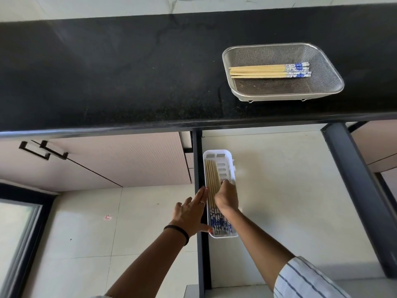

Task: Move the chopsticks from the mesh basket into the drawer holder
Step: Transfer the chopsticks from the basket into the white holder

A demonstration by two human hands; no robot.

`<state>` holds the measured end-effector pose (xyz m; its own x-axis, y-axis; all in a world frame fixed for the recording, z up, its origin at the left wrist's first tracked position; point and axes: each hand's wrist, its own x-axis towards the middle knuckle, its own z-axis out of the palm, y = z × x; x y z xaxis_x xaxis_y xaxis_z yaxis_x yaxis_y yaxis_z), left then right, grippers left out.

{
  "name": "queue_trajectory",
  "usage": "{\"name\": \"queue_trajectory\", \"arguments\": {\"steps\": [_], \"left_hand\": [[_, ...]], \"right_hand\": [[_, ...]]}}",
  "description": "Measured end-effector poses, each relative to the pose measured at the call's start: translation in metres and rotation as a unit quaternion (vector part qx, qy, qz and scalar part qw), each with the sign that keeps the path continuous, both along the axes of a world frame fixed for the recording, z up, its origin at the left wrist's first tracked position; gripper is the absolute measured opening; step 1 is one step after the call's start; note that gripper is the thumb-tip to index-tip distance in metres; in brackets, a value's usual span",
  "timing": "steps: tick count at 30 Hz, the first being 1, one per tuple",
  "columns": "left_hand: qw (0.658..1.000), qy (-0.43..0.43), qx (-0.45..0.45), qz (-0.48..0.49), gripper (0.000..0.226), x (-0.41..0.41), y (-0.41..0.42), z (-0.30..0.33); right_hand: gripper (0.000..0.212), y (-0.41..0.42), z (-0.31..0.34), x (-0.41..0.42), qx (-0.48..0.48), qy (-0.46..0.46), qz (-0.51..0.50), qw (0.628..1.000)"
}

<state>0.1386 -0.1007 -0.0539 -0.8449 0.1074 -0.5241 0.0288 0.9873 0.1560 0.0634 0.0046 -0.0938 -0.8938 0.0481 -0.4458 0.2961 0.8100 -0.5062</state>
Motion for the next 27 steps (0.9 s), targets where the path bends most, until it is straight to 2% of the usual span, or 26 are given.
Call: {"name": "queue_trajectory", "arguments": {"steps": [9,15,19,23,27], "left_hand": [[1.000,-0.002,0.000,-0.001,0.120,0.000,0.000,0.002],[1.000,-0.006,-0.001,0.000,0.119,0.000,0.000,0.003],[1.000,-0.011,0.004,0.004,0.119,-0.001,0.000,0.003],[1.000,-0.015,0.006,0.006,0.120,-0.001,0.000,0.005],[1.000,-0.018,0.009,0.006,0.122,-0.001,0.000,0.006]], "right_hand": [[0.027,0.003,0.008,0.007,-0.038,0.029,-0.026,0.998],[0.038,0.005,0.012,0.020,-0.006,0.048,0.047,0.998],[0.036,0.012,0.011,0.037,0.019,0.015,0.110,0.994],[0.041,0.023,0.009,0.048,0.009,-0.043,0.105,0.993],[0.040,0.025,0.010,0.050,-0.002,-0.053,0.104,0.993]]}}
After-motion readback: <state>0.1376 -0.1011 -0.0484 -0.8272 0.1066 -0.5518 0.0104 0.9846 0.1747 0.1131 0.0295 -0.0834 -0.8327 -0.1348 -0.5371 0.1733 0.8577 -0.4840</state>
